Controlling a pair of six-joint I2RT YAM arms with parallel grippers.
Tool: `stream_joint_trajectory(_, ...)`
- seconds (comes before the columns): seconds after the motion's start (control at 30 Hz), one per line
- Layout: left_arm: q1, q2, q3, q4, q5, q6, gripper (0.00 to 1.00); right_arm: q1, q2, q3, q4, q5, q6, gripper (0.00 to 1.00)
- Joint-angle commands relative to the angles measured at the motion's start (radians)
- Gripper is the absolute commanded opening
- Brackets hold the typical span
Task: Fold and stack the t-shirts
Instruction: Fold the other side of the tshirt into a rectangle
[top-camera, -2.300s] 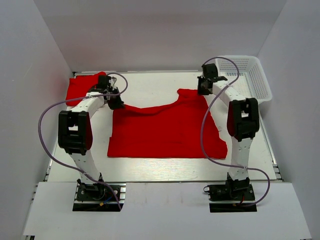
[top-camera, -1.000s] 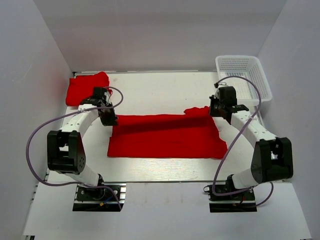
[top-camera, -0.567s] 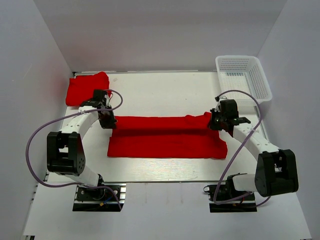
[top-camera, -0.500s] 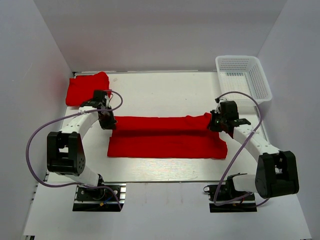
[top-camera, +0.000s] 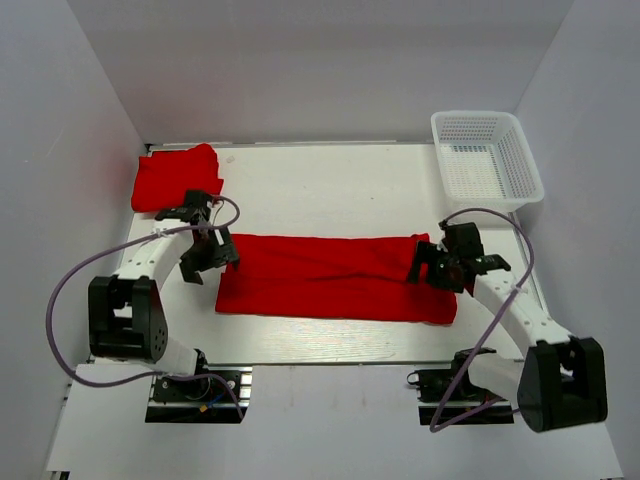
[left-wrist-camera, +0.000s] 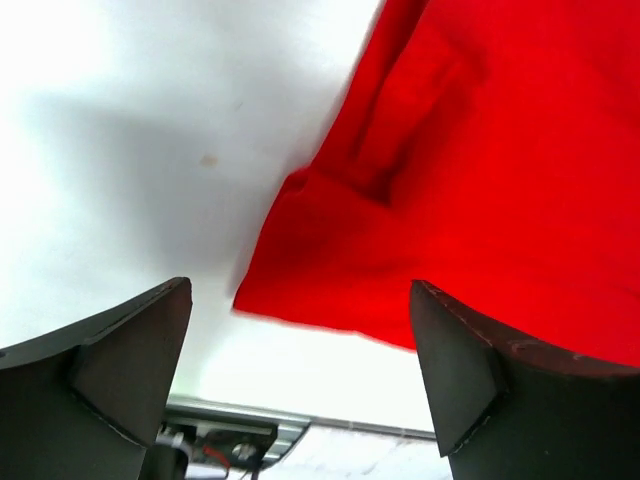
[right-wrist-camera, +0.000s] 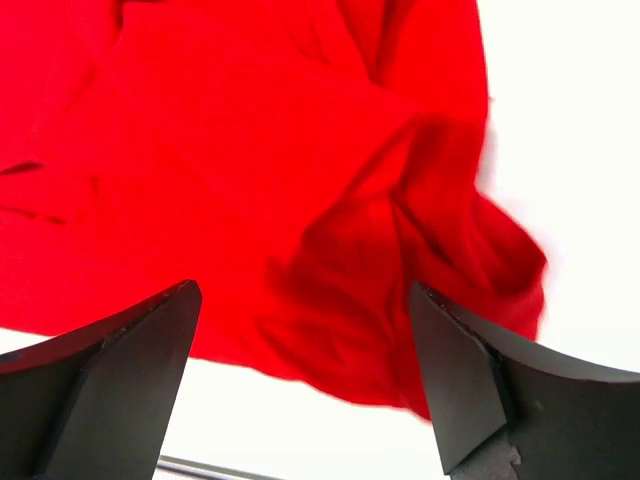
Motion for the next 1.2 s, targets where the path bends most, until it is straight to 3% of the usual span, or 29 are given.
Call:
stream_joint_trajectory(0.0,0.006,-0.093,0.075,-0.062,-0.058,-0.022,1.0,-0.002,-0.074,0.043,-0.126,0.037,0.022,0.9)
stream_joint_trajectory(0.23,-0.006,-0.081,0.188,0.052,0.002,-0.002,1.0,0.0,-0.116,0.132,-0.104,0.007,-0.036,0.9)
stream_joint_trajectory(0.43,-0.016,0.032,0.188,0.23,0.261,0.041,1.0,0.02,-0.021,0.193,-0.007,-0.191,-0.165,0.9)
stream_joint_trajectory(0.6,-0.035,0.134,0.148,0.332,0.357,0.041,1.0,0.084,0.057,0.256,0.056,-0.248,-0.256,0.9)
stream_joint_trajectory(0.7,-0.046,0.177,0.117,0.343,0.367,0.041,1.0,0.151,0.18,0.33,0.073,-0.205,-0.279,0.9)
stream_joint_trajectory(1.17,-0.055,0.197,-0.004,0.352,0.355,0.041,1.0,0.293,0.389,0.404,0.074,0.008,-0.251,0.9)
